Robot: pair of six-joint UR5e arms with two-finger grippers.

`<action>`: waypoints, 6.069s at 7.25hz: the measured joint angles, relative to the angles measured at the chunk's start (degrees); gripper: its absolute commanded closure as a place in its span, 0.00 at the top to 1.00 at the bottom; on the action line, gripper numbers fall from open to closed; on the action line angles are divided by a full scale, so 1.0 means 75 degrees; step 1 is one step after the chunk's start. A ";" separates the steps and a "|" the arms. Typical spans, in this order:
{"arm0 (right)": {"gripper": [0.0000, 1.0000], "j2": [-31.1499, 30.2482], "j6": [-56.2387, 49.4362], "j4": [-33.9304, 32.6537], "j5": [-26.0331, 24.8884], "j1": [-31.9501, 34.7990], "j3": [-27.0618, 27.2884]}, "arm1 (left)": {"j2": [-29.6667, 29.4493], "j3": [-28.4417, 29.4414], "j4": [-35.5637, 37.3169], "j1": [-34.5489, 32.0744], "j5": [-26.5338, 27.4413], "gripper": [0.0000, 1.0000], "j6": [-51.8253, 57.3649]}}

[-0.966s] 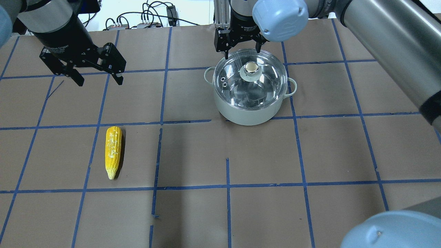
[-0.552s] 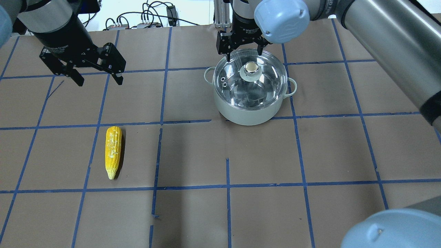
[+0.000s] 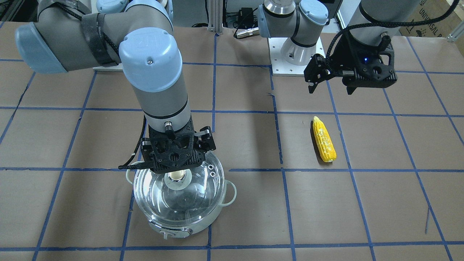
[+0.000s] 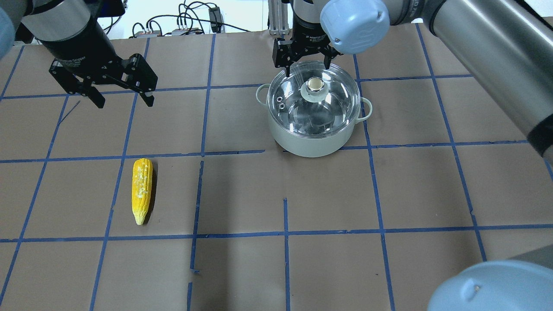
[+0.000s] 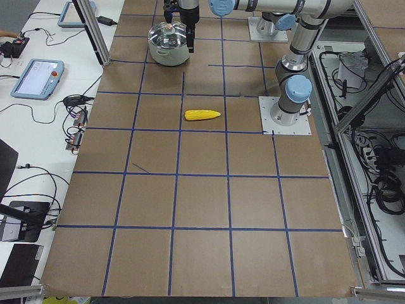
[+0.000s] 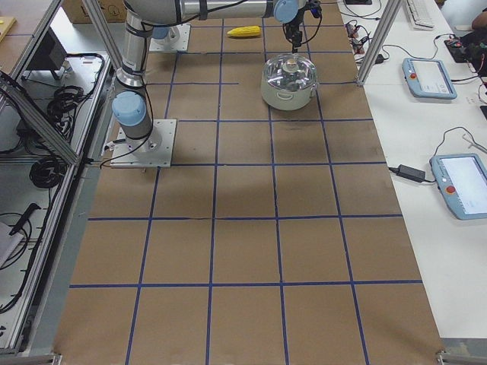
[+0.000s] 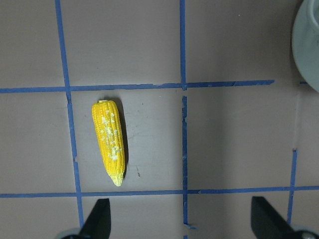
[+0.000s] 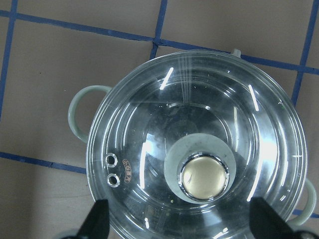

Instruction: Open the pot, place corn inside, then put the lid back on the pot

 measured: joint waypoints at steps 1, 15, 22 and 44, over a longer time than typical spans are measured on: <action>1.00 0.0000 0.0005 -0.0007 0.0002 0.0015 -0.0022 | -0.0001 -0.0002 0.0000 0.0000 -0.0002 1.00 0.0000; 0.99 0.0318 -0.0256 -0.0116 -0.0018 -0.0229 0.0160 | -0.0011 -0.0016 0.0000 0.0001 -0.0001 1.00 0.0000; 0.50 0.0606 -0.0262 -0.0280 -0.0104 -0.0260 0.0184 | -0.0006 -0.0036 0.0000 0.0001 0.0000 1.00 0.0000; 0.41 -0.2379 -0.0887 0.2300 -0.0154 -0.1054 0.1100 | -0.1887 -0.4456 0.5661 0.1891 -0.0015 0.22 0.1647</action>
